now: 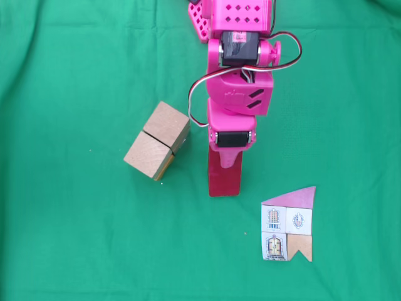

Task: Grasp some building blocks and build the house on the picture.

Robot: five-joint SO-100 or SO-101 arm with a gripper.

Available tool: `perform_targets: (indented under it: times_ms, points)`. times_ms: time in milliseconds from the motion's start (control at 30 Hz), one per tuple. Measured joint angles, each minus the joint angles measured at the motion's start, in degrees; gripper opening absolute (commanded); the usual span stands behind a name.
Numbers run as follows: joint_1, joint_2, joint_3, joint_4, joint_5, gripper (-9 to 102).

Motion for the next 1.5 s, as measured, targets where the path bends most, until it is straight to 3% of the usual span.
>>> perform_targets:
  times_ms: [567, 933, 1233, 1500]
  points:
    - [0.0, 1.6, 0.0, 8.3, 0.0, 1]
    - [0.0, 6.2, 0.3, 8.7, -1.4, 1]
    - [0.0, 12.0, 7.4, 8.7, -17.6, 1]
    - [0.0, 16.0, 10.0, 8.7, -39.8, 1]
